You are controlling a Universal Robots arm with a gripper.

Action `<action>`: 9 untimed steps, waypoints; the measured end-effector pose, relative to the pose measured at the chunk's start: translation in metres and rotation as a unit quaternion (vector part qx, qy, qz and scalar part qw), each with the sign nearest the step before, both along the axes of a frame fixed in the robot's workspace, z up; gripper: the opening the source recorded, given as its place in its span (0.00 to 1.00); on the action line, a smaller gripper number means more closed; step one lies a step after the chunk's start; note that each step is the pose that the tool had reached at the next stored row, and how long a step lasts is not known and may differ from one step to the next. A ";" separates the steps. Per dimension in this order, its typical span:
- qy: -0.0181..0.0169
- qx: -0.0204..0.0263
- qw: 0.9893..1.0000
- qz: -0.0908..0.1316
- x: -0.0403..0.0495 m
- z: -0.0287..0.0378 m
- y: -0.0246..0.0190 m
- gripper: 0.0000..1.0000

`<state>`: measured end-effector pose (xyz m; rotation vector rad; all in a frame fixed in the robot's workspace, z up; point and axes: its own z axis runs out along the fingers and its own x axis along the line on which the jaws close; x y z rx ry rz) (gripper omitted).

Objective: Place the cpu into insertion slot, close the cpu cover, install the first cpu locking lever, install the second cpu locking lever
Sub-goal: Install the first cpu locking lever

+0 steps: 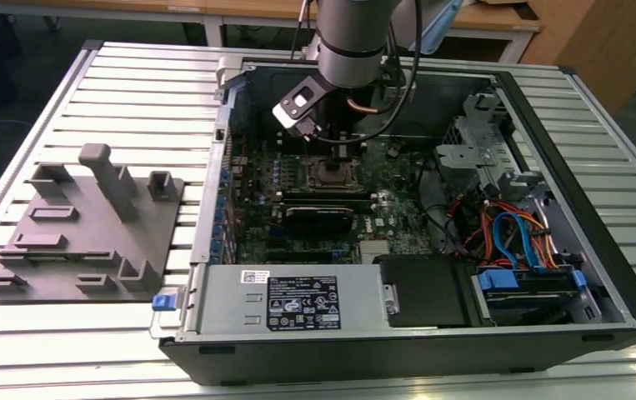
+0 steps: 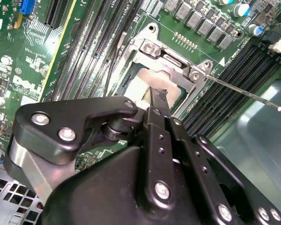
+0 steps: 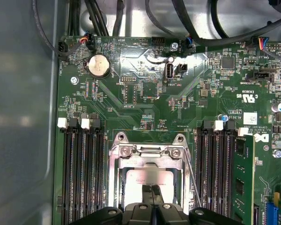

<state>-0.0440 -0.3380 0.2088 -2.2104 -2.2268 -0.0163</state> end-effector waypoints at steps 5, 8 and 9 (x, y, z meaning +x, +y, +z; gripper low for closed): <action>0.000 0.000 1.000 0.000 0.0001 0.0000 0.0000 0.10; 0.000 0.000 1.000 0.000 0.0001 0.0005 0.0000 0.10; 0.000 0.000 1.000 0.000 0.0001 0.0009 0.0000 0.10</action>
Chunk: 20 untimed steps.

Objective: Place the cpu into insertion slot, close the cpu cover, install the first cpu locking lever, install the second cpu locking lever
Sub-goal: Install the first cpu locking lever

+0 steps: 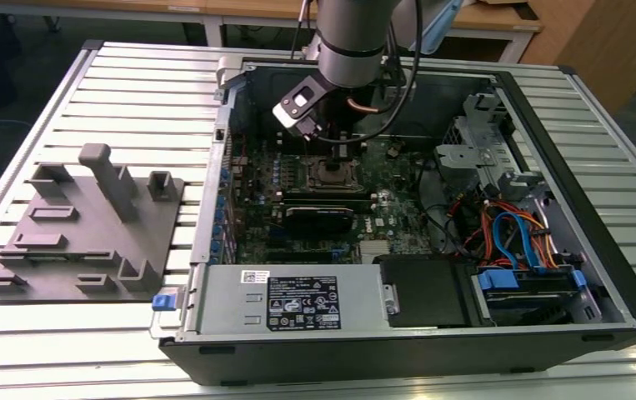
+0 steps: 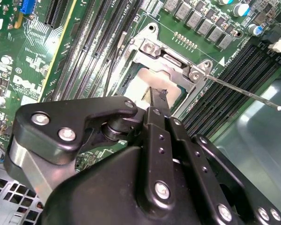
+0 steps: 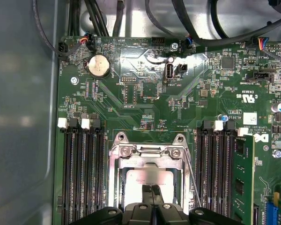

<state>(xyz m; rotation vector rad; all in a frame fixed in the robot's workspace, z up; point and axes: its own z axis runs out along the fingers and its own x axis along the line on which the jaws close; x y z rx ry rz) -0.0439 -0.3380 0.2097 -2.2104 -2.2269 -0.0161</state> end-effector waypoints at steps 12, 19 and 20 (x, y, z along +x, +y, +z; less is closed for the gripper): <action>0.000 0.000 1.000 0.000 0.0000 0.0212 0.0000 0.10; 0.000 0.000 1.000 0.000 0.0000 0.0353 0.0000 0.10; 0.000 0.000 1.000 0.000 0.0000 0.0370 0.0000 0.10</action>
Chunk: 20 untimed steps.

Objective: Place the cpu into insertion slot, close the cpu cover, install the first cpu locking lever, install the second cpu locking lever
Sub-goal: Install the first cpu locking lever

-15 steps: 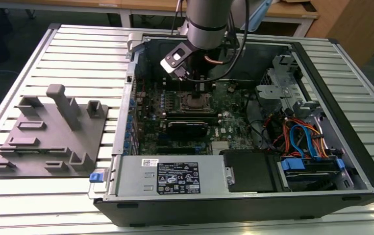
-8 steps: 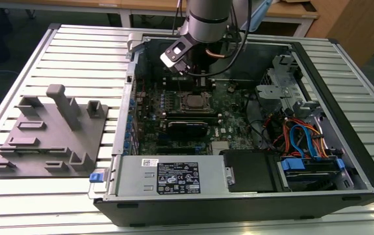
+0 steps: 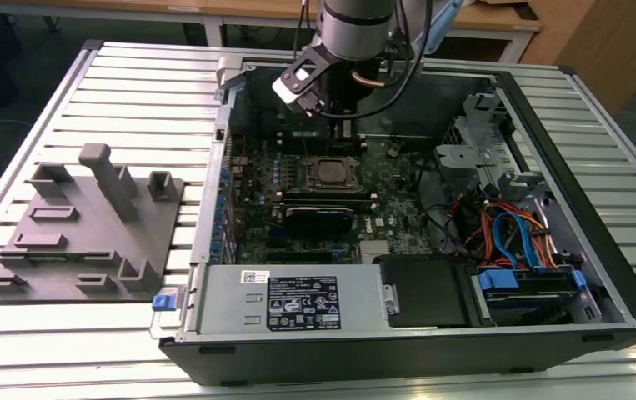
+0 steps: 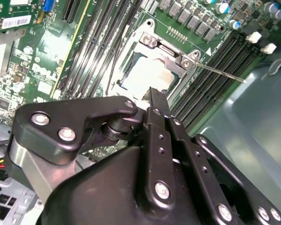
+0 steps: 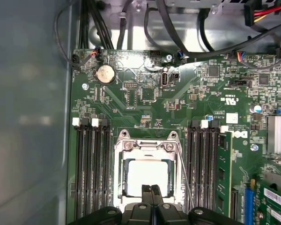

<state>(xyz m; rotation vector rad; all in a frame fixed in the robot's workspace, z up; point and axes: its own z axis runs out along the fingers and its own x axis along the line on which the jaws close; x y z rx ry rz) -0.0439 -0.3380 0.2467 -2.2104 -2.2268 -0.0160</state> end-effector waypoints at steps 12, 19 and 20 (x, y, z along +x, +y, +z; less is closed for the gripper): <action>0.000 0.000 0.999 0.039 0.0001 0.0004 0.0000 0.10; 0.000 0.000 0.995 0.102 0.0001 0.0002 0.0000 0.10; 0.000 0.000 0.994 0.110 0.0001 0.0002 0.0000 0.10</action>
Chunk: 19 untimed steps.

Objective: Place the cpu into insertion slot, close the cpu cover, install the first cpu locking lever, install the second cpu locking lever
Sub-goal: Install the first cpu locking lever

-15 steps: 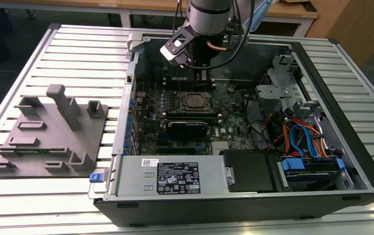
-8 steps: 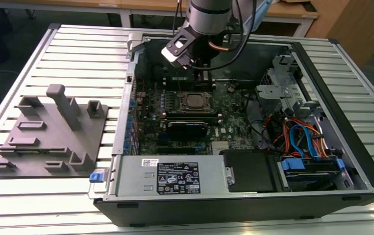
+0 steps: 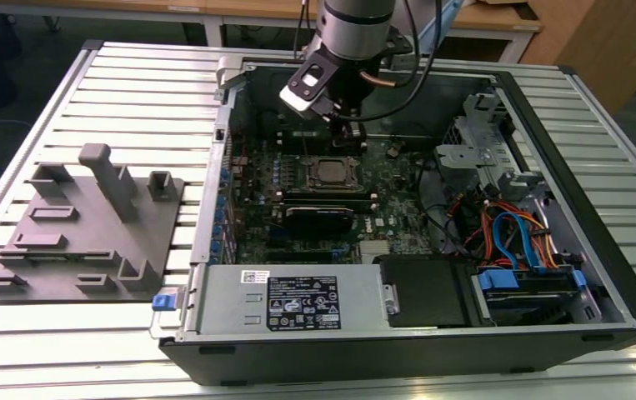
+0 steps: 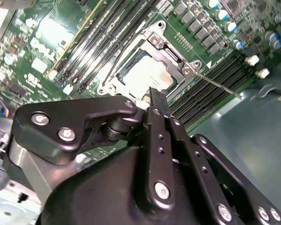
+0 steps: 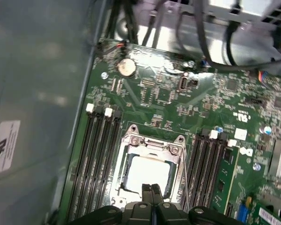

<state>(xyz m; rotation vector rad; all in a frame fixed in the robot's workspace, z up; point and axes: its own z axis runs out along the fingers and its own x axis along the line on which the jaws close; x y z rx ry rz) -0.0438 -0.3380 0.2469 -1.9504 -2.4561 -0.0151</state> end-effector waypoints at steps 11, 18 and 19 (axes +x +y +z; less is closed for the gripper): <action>0.000 0.000 1.000 0.025 0.0000 0.0000 0.0000 0.10; 0.000 0.000 1.000 0.025 0.0000 0.0000 0.0000 0.10; 0.000 0.000 1.000 0.025 0.0000 0.0000 0.0000 0.10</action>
